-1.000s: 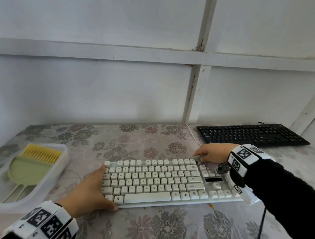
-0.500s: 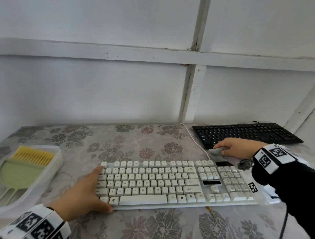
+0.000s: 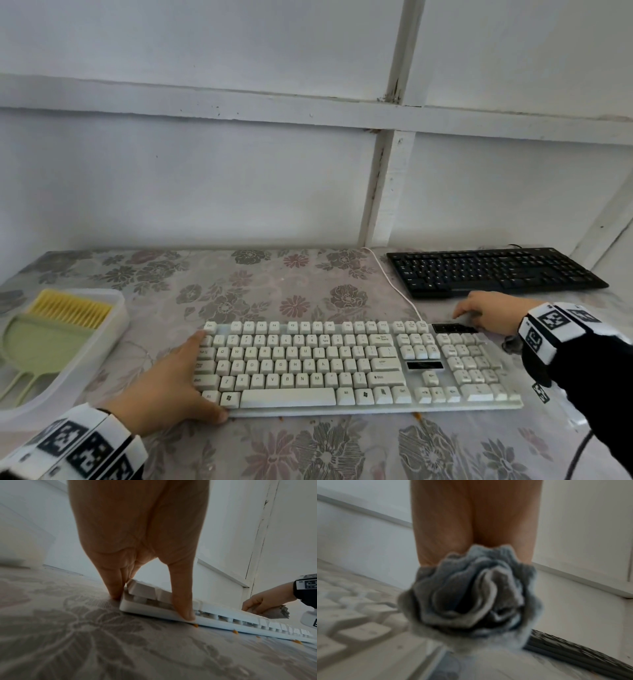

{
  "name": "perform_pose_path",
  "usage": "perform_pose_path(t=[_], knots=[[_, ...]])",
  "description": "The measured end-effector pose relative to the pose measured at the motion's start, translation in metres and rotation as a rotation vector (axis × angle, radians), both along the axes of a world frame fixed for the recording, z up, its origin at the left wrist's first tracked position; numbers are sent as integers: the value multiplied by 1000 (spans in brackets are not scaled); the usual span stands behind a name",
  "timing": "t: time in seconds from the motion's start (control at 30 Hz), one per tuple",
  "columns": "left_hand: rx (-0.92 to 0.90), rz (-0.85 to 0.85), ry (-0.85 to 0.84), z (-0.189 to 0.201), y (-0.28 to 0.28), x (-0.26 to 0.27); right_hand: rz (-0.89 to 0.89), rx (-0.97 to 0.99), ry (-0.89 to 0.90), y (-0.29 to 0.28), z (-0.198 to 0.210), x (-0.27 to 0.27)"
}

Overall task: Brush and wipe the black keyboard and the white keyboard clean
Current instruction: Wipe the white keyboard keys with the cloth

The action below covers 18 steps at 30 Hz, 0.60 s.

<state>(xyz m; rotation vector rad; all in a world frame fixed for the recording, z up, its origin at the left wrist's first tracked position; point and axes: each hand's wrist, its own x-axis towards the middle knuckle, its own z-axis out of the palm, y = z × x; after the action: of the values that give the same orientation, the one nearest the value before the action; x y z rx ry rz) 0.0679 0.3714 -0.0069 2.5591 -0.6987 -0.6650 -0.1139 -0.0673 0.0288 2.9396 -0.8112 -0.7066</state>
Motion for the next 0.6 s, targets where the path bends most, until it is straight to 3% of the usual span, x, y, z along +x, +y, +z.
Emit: perform_pose_path(t=[0.13, 0.27, 0.4, 0.6], knots=[[8, -2, -5, 3, -1, -2, -53, -114, 37, 2, 9, -7], [31, -13, -7, 7, -1, -6, -41, 72, -247, 50, 48, 9], [45, -28, -29, 12, -1, -11, 171, 274, -330, 127, 63, 61], [13, -44, -5, 12, 1, -13, 498, 356, -319, 235, 36, 149]])
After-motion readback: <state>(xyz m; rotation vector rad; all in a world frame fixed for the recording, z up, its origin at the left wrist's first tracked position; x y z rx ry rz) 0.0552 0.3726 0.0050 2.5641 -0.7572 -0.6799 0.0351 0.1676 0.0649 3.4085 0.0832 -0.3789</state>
